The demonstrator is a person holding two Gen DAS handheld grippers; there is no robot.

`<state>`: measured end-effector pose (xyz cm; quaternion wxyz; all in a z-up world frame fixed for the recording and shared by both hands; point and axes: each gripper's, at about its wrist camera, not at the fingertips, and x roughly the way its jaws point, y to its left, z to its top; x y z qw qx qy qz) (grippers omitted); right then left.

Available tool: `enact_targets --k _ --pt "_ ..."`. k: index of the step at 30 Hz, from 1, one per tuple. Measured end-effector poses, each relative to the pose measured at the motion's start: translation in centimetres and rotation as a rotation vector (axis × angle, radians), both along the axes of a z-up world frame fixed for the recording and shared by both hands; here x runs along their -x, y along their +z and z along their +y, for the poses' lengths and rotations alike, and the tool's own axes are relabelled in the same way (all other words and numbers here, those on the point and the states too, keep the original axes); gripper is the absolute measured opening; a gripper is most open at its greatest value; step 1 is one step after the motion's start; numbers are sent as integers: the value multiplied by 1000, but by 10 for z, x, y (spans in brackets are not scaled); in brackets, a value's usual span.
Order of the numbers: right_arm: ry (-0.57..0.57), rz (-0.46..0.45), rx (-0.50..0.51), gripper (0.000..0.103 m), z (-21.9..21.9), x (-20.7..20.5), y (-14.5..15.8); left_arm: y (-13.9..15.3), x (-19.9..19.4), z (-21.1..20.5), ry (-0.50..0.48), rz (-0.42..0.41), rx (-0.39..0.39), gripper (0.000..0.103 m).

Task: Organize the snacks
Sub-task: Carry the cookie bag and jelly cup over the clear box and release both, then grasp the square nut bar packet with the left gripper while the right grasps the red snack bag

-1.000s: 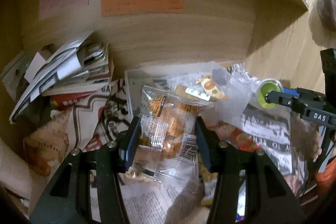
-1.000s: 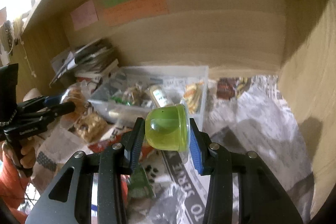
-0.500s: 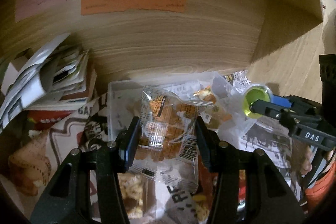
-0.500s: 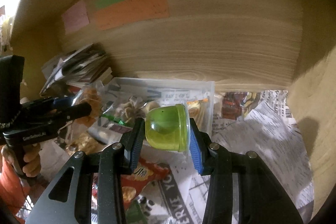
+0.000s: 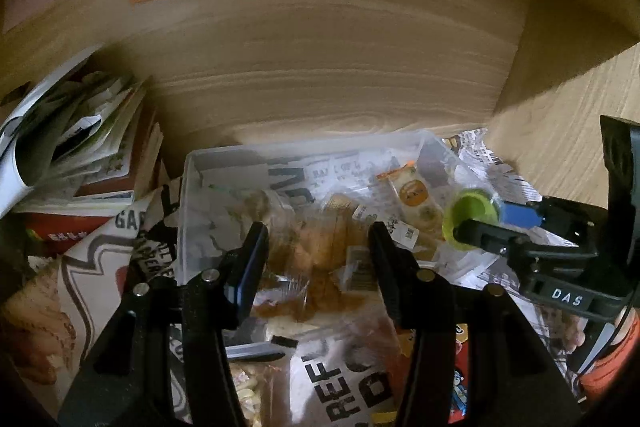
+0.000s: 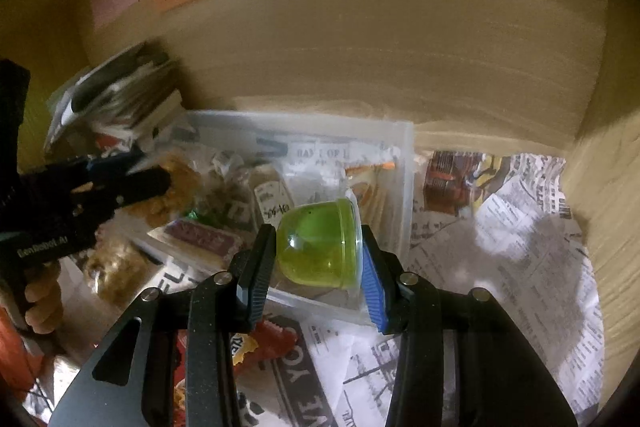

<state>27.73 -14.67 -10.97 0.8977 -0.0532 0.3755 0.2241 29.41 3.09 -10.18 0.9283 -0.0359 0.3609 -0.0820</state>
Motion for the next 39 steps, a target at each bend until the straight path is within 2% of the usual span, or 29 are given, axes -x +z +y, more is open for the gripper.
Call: enact_targets --k 3,6,15,20,22,23,28,32,36,39 --pt "-11 -24 24 39 0 4 3 0 3 -2 0 -5 -11 59" --pt "-13 -34 18 48 -3 10 9 3 8 -5 0 -21 -15 67" --pt "-6 -79 -19 71 -6 39 28 22 42 1 -4 -62 -27 70" --pt "27 -79 -32 80 4 56 30 20 61 14 17 -53 -45 71" --pt "44 -61 -39 85 10 61 26 16 67 21 31 -43 -49 74" --pt "53 -50 -43 85 13 62 23 14 71 25 38 -40 -52 78" --pt "111 4 -34 85 40 65 6 -1 85 44 69 -10 -71 79" --pt "163 34 24 85 63 65 -10 -17 93 56 88 27 -66 79" --pt "185 47 122 85 79 62 -24 -33 97 61 92 69 -71 79" --pt "179 67 124 85 73 61 -28 -43 95 63 88 95 -64 79"
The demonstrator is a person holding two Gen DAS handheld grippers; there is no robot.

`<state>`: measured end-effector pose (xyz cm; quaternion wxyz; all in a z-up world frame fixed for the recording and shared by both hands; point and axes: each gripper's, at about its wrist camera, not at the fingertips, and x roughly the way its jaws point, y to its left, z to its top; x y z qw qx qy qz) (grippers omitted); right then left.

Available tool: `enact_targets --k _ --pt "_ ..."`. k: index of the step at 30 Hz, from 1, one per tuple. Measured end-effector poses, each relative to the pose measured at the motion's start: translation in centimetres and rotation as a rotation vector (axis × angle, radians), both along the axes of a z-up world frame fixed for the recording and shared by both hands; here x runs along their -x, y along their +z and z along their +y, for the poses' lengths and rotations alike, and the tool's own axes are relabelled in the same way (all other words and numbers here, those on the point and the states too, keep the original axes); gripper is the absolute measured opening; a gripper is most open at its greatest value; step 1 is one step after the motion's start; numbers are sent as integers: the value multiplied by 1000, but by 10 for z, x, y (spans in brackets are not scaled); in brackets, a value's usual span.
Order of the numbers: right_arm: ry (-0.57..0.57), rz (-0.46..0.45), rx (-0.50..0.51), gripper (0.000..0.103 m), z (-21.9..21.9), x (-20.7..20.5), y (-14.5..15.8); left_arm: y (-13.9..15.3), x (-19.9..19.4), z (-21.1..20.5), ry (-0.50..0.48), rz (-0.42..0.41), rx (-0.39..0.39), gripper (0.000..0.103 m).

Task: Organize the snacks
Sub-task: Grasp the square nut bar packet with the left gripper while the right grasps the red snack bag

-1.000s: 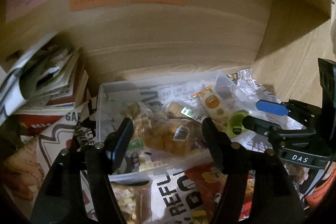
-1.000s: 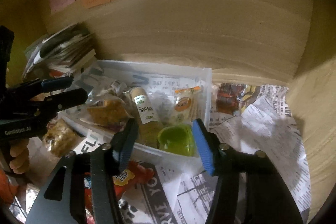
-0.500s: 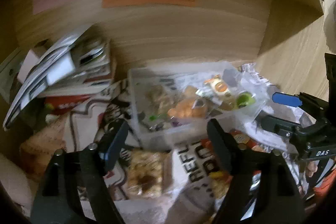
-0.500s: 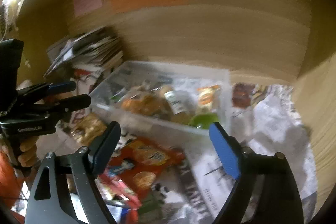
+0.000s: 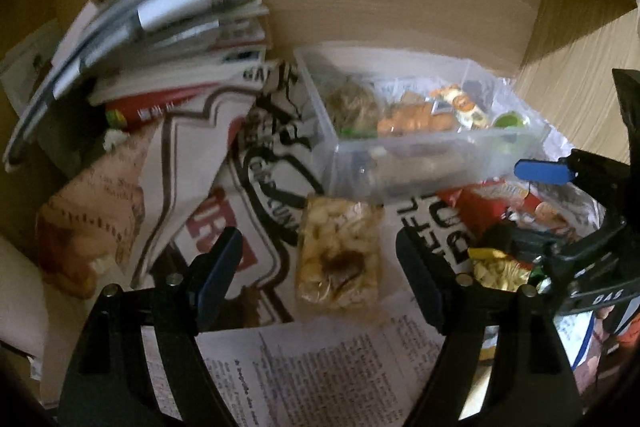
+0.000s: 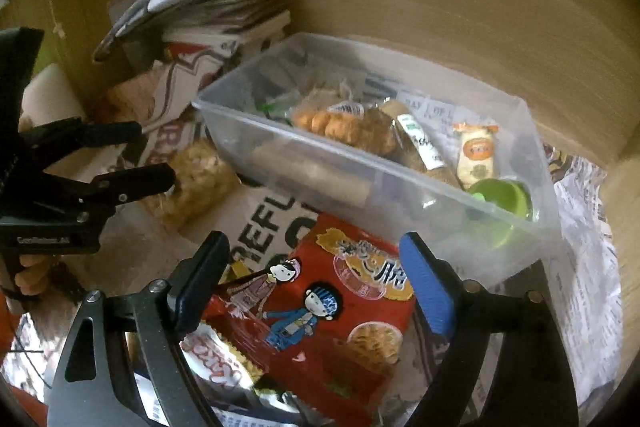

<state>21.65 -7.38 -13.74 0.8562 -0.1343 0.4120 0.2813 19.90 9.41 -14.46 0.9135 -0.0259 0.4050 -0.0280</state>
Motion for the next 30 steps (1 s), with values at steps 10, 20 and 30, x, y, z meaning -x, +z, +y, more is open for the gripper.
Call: enact_targets --k 10,20,30 --pt "-123 32 16 85 -58 1 -4 -25 -17 -5 -29 73 -12 79" --pt "-119 118 -14 85 -52 -13 -20 -34 -22 -14 -55 98 -19 45" --pt "-150 128 -60 65 -61 -16 -24 -15 9 -14 -52 38 -4 45"
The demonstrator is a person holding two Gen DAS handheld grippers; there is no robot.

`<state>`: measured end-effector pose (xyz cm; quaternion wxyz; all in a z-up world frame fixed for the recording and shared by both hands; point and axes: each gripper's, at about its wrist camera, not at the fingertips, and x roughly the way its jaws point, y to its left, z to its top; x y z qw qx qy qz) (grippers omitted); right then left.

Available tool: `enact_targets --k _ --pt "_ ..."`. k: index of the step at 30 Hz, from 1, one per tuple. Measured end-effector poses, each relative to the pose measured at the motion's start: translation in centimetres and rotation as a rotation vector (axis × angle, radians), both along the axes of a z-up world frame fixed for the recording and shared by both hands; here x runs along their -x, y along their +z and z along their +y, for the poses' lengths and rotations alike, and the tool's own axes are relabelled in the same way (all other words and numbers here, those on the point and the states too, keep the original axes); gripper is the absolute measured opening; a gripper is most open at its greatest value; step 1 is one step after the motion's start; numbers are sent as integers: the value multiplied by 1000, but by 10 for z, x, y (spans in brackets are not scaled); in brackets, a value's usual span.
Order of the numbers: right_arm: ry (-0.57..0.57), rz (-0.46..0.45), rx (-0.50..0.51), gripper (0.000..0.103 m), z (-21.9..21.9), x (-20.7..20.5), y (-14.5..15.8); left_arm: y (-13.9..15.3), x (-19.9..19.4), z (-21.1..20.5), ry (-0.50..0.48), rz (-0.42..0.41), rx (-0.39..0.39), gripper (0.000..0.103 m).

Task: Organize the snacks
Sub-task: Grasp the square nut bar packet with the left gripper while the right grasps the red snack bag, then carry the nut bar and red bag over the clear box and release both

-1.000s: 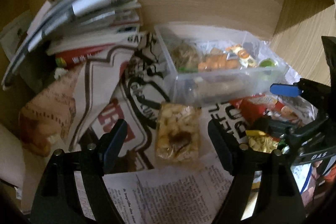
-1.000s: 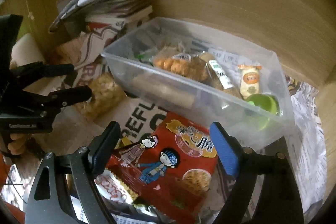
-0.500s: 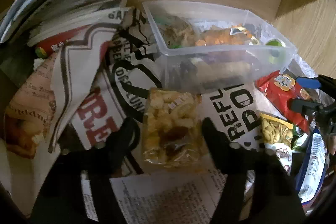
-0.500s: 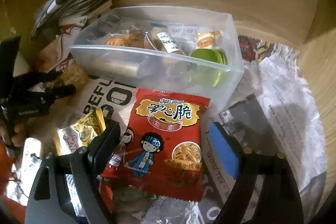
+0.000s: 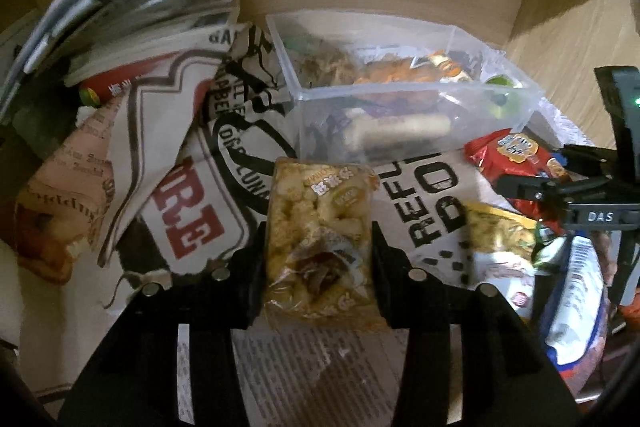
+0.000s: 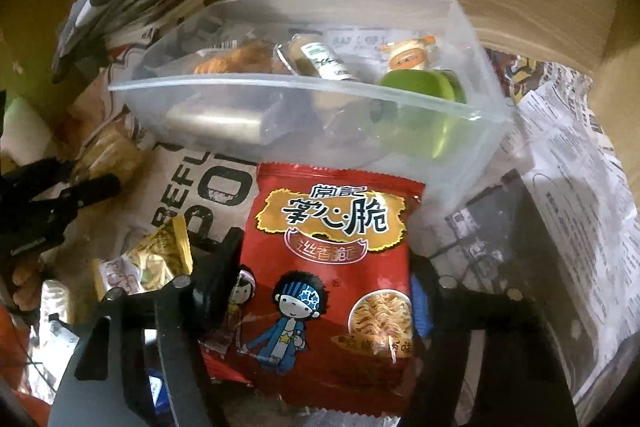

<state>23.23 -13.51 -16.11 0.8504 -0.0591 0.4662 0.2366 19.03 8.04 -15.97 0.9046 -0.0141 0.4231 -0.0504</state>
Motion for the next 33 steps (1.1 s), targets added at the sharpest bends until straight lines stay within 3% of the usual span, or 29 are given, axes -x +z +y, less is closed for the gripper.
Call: enact_targets --k 19,33 --pt "0 -210 -86 65 -24 43 79 73 6 -12 1 -185 25 45" --pt "-29 -303 -130 65 -9 -1 105 100 -35 -28 -14 -240 -2 45"
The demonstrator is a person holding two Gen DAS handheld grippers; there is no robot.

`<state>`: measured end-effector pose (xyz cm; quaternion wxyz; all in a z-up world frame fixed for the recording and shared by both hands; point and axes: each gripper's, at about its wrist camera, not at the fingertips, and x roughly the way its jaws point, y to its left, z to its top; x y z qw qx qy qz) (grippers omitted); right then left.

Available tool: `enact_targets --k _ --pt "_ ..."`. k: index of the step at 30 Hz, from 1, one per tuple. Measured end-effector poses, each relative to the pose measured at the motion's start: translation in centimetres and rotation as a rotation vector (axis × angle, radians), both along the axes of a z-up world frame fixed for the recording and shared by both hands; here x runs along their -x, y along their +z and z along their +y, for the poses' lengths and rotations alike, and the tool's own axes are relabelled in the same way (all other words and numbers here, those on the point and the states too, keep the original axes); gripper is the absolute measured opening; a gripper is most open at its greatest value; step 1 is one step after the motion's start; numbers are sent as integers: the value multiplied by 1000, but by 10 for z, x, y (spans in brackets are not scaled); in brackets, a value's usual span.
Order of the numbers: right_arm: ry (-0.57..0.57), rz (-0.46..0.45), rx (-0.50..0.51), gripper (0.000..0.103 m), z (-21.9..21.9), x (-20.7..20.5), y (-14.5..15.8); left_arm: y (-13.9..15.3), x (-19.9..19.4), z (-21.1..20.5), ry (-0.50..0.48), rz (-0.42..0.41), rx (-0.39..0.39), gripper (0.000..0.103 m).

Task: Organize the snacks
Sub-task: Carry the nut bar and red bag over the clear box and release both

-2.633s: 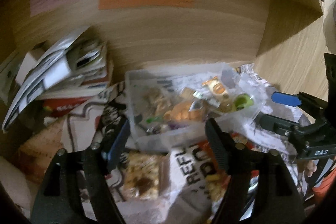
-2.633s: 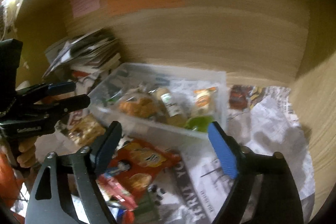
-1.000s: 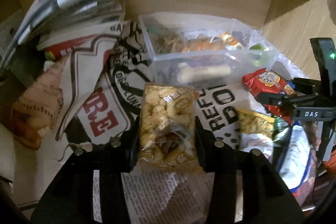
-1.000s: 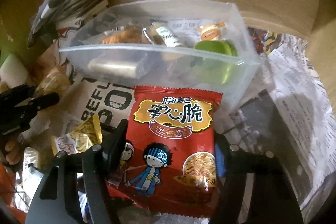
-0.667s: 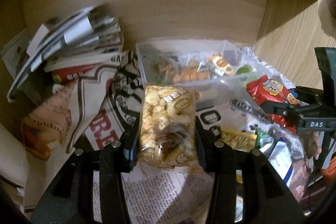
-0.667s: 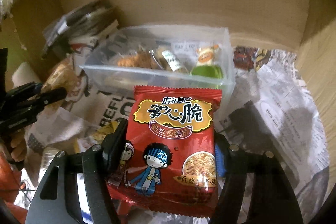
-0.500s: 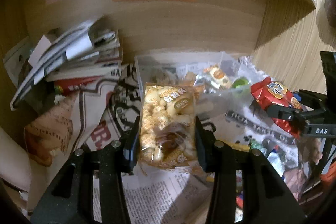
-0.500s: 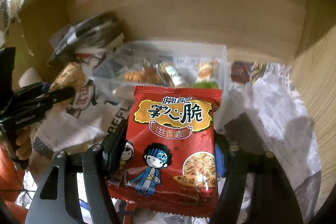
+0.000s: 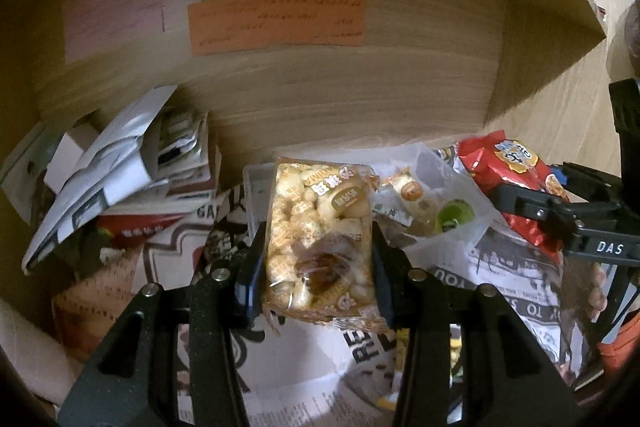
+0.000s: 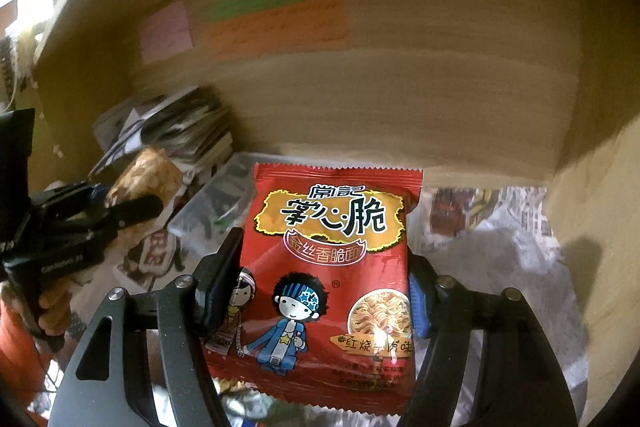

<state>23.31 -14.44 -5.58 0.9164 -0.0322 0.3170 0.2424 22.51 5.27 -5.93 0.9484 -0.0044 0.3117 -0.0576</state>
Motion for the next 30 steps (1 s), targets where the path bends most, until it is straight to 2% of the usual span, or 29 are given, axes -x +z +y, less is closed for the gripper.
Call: enact_targets --k 12,21,23,25,30 --pt "-2 70 32 65 21 -54 -26 -25 -53 7 25 90 15 45" --pt "-7 118 81 67 31 -76 -49 -42 -73 8 37 125 13 45" --pt "-10 136 98 68 35 -79 -54 -42 -74 6 58 111 2 48" --pt "-11 156 111 70 35 -80 -57 -41 -73 6 63 107 2 59" --pt "-15 132 122 77 34 -72 -50 -32 -64 5 49 95 5 60"
